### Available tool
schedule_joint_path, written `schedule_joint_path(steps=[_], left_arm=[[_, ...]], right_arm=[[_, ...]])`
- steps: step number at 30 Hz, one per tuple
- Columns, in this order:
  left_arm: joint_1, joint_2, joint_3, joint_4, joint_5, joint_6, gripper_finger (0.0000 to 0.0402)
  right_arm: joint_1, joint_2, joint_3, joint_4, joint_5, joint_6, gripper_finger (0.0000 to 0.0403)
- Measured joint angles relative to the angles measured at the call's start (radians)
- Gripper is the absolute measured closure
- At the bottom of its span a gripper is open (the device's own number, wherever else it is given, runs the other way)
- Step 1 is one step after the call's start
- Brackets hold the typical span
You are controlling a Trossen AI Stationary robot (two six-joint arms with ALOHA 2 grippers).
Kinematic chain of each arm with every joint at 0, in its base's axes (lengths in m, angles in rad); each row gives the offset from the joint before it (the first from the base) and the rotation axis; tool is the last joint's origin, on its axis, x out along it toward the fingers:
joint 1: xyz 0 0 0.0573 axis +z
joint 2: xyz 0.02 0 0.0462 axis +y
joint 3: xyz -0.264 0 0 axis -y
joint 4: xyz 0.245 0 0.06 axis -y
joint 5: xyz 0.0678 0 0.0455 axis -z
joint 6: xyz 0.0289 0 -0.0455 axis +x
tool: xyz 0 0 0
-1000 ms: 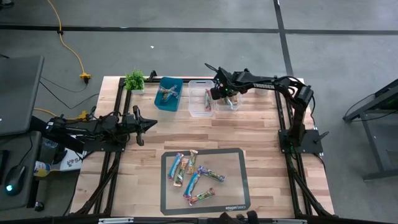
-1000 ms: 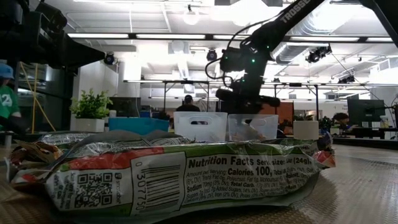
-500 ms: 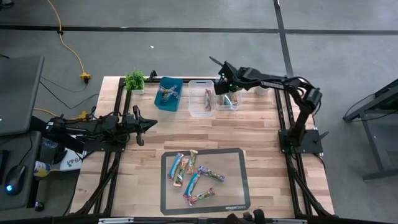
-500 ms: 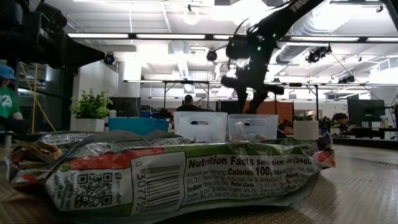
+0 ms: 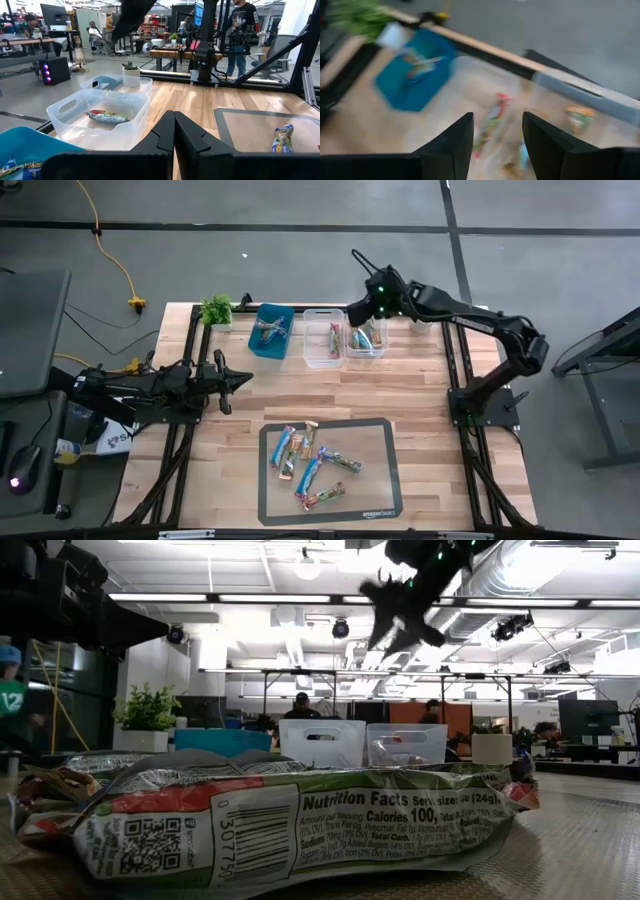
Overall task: Pick and place Granola Bars by type
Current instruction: Put the blue granola bar into the blue bin
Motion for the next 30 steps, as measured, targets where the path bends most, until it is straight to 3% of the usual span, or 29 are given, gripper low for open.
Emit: schedule_joint_path(steps=[9,18,24,30], left_arm=[[0.000,0.000,0.000,0.000,0.000,0.000,0.0401],[0.000,0.000,0.000,0.000,0.000,0.000,0.0401],[0.000,0.000,0.000,0.000,0.000,0.000,0.0401],[0.000,0.000,0.000,0.000,0.000,0.000,0.0401]], right_arm=[[0.189,-0.084,0.000,0.011,-0.105,-0.074,0.0250],[0.408,-0.092,0.000,0.001,-0.104,-0.070,0.0250],[0.571,-0.092,0.000,-0.030,-0.059,-0.009,0.0250],[0.766,-0.065,0.000,-0.079,0.058,0.074,0.0250]])
